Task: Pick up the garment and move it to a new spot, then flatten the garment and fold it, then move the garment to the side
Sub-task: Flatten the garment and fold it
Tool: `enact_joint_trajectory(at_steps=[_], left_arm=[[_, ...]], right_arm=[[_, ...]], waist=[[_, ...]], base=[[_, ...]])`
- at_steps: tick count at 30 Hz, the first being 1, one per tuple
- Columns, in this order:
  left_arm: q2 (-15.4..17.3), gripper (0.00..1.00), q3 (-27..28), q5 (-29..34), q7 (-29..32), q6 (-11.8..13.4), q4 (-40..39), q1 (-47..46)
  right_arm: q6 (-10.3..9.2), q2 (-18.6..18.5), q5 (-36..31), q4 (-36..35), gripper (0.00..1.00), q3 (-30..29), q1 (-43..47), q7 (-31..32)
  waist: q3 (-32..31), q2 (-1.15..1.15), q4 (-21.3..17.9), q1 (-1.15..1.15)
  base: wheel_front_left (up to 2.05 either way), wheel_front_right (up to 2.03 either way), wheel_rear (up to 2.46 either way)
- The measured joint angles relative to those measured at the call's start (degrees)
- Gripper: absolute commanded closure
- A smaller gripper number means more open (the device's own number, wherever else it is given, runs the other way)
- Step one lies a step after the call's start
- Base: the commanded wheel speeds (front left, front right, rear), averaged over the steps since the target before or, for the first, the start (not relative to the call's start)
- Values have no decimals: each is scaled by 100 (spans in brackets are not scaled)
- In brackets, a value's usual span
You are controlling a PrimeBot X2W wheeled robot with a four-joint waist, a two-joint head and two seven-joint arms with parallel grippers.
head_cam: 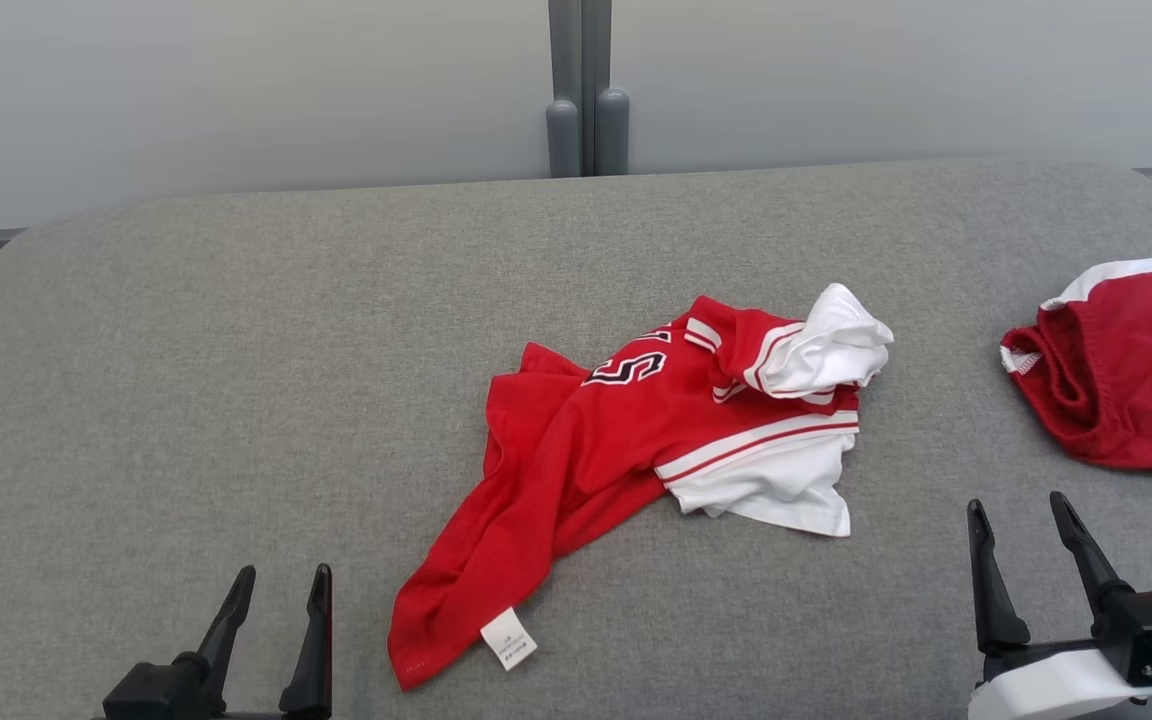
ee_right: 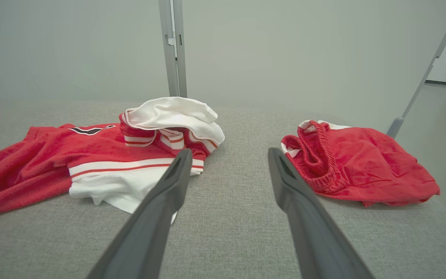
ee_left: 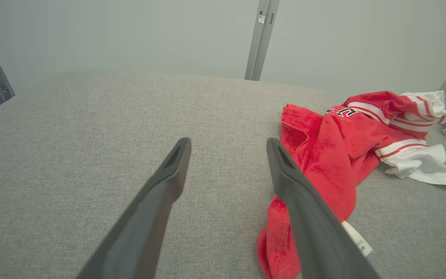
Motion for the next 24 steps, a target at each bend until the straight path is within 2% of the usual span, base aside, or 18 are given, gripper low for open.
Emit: enact_joint_trajectory(at_steps=[5, 7, 10, 12, 17, 21, 24], left_arm=[[0, 0, 183, 59, 0, 0, 154, 91], [1, 0, 216, 56, 52, 38, 320, 120], [-37, 0, 196, -86, 637, 96, 313, 155], [-112, 0, 176, -318, 1144, 138, 156, 156], [-285, 0, 29, -824, 2480, 304, -328, 195], [-364, 0, -114, -1087, 3137, 416, -733, 230], [-361, 0, -212, -1088, 3428, 499, -789, 245]], right_arm=[[0, 0, 177, -26, 0, 62, -138, -1], [-1, -10, 174, 227, 0, 202, -185, 0], [1, -41, 62, 456, 0, 555, -326, 423], [1, -307, 47, 464, 0, 900, -616, 939], [1, -662, 499, 705, 0, 1198, -1176, 2190], [1, -867, 727, 991, 0, 1401, -1521, 2856], [0, -956, 821, 1210, 0, 1441, -1708, 3027]], waist=[[6, 0, -19, 0], [-7, 0, -27, 0], [6, 0, -21, 0], [46, 0, -10, 0], [210, 0, 18, 0], [390, 0, 59, 0], [540, 0, 97, 0]], base=[[0, 0, 0], [0, 0, 0], [0, 0, 0], [0, 0, 0], [0, 0, 0], [0, 0, 0], [0, 0, 0]])
